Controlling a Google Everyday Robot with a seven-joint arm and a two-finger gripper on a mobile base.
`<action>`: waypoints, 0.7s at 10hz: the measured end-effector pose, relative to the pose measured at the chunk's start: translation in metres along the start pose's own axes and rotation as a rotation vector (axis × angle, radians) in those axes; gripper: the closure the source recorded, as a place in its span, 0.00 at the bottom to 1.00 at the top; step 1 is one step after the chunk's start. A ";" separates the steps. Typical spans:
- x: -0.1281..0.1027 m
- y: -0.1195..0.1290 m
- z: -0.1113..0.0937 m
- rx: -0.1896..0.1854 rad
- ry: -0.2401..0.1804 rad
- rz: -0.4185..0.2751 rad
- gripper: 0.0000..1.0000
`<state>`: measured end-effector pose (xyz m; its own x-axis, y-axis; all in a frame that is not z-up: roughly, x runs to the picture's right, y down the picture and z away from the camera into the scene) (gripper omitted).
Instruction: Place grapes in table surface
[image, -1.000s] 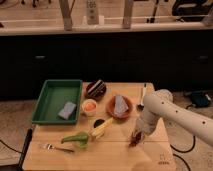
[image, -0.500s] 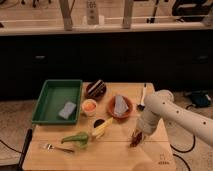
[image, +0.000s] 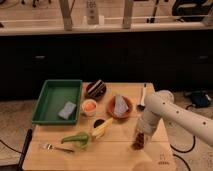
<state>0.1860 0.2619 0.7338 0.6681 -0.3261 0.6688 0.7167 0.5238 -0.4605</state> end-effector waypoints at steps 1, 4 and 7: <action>0.001 0.001 0.000 0.000 -0.001 0.001 0.20; 0.002 0.003 -0.002 0.003 -0.001 0.001 0.20; 0.005 0.003 -0.007 0.006 -0.002 -0.008 0.20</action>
<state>0.1929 0.2567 0.7315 0.6616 -0.3290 0.6738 0.7210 0.5260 -0.4512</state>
